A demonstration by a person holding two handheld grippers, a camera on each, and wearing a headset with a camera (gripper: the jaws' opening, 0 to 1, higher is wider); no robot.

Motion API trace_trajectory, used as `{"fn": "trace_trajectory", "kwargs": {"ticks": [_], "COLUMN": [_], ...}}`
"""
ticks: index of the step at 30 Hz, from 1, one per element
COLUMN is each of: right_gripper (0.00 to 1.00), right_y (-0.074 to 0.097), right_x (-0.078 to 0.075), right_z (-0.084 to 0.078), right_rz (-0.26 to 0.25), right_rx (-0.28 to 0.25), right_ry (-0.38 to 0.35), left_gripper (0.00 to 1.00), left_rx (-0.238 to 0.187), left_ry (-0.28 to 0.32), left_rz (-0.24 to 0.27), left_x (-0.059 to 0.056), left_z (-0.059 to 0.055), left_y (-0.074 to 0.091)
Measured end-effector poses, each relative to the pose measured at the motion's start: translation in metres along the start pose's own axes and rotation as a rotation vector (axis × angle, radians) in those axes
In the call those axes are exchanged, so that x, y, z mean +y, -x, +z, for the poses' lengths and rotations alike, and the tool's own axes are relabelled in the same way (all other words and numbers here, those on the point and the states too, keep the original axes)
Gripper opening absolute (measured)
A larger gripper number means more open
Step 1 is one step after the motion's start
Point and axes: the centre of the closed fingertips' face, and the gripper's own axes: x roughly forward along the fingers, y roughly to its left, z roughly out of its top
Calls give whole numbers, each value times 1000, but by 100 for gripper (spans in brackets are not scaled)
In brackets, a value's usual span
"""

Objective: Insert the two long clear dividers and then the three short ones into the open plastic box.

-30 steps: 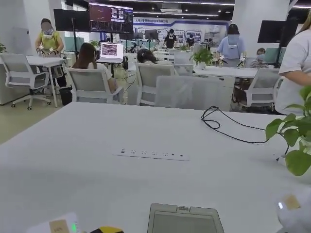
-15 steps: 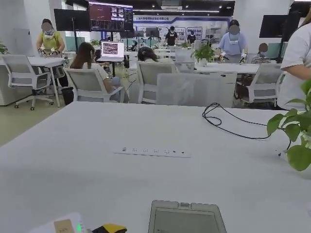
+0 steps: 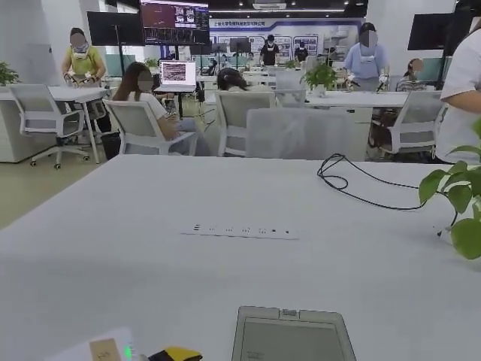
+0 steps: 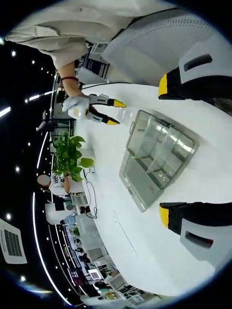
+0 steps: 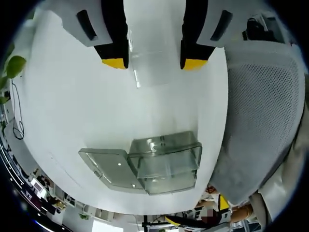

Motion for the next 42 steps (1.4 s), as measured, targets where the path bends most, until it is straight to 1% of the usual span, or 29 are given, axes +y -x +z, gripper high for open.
{"fn": "trace_trajectory", "kwargs": {"ticks": [3, 8, 9, 10, 12, 17, 19, 21, 27, 34, 38, 42], "right_gripper": [43, 42, 42, 41, 40, 38, 37, 34, 33, 32, 32, 32], "right_y": [-4, -7, -8, -8, -7, -7, -7, -7, -7, -7, -4, 4], "right_x": [0, 1, 1, 0, -1, -3, -3, -3, -3, -4, -8, -17], "right_z": [-7, -14, -17, -15, -15, -15, -15, -15, -15, -14, -8, 3], "right_rz": [5, 13, 13, 10, 9, 7, 4, 4, 1, -15, -48, -99], "right_rx": [34, 62, 78, 69, 70, 72, 69, 65, 51, 38, 4, -37], "right_ry": [32, 64, 87, 104, 86, 100, 100, 102, 99, 83, 67, 52], "left_gripper": [90, 90, 90, 90, 90, 89, 89, 89, 88, 86, 84, 81], "left_rx": [6, 12, 16, 18, 25, 28, 28, 29, 33, 20, 16, -2], "left_ry": [-1, 0, 0, -1, -2, -6, -7, -9, -11, 25, 36, 67], "left_rz": [16, 22, 25, 27, 28, 28, 28, 28, 24, 19, 28, 25], "left_x": [2, 2, 2, 2, 2, 1, 1, 1, 0, -1, 2, 2], "left_z": [-1, -1, -2, -2, -4, -4, -4, -4, -5, -4, -3, 0], "left_y": [0, 0, 0, 1, 1, 1, 1, 1, 1, 4, 5, 6]}}
